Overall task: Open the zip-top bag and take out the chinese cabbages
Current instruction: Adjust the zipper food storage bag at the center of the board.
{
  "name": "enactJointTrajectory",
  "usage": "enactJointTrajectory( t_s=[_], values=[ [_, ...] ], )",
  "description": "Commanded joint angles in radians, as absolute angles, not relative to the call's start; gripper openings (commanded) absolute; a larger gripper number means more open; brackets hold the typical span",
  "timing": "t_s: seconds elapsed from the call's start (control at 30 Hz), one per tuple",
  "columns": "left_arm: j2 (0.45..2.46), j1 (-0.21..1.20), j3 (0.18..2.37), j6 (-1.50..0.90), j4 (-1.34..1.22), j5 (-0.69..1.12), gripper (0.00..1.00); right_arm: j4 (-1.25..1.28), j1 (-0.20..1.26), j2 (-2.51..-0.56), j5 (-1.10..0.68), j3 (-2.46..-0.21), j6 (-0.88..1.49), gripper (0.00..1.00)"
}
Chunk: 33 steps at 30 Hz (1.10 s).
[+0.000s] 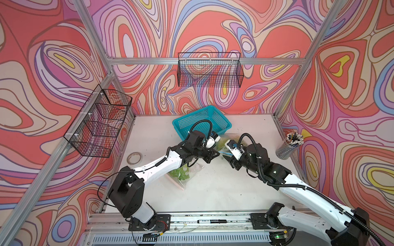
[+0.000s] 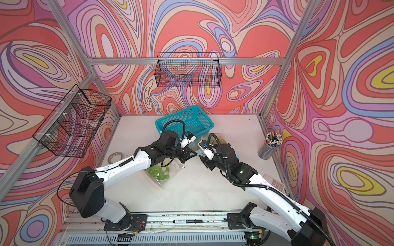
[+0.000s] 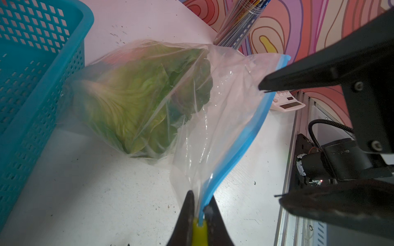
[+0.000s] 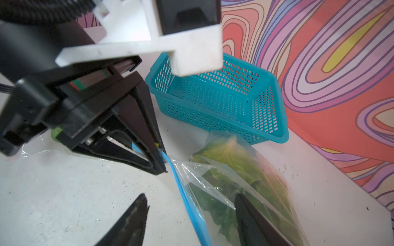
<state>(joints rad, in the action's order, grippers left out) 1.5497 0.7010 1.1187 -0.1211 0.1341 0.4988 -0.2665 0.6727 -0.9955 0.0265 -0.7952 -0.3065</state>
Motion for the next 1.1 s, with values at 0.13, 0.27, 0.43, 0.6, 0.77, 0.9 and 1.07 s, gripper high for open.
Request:
enactJointTrajectory(
  t_s=[0.13,0.27,0.43,0.6,0.77,0.9,1.07],
  values=[
    [1.554,0.693,1.162,-0.108,0.177,0.559,0.02,-0.280,0.683,-1.053,0.009,-0.834,-0.391,0.64],
    [1.544,0.693,1.157,-0.093,0.186,0.581,0.02,-0.256,0.683,-1.068,-0.001,-0.828,-0.402,0.60],
    [1.528,0.692,1.146,-0.074,0.186,0.606,0.02,-0.229,0.683,-1.069,-0.012,-0.824,-0.405,0.57],
    [1.522,0.690,1.142,-0.057,0.185,0.628,0.02,-0.248,0.683,-1.099,-0.023,-0.835,-0.417,0.55],
    [1.514,0.684,1.134,-0.042,0.184,0.641,0.02,-0.256,0.683,-1.120,-0.026,-0.845,-0.430,0.49],
    [1.506,0.683,1.132,-0.021,0.197,0.657,0.02,-0.259,0.683,-1.138,-0.022,-0.847,-0.441,0.45],
    [1.489,0.674,1.124,-0.005,0.201,0.673,0.02,-0.273,0.683,-1.161,-0.032,-0.857,-0.446,0.38]
  ],
)
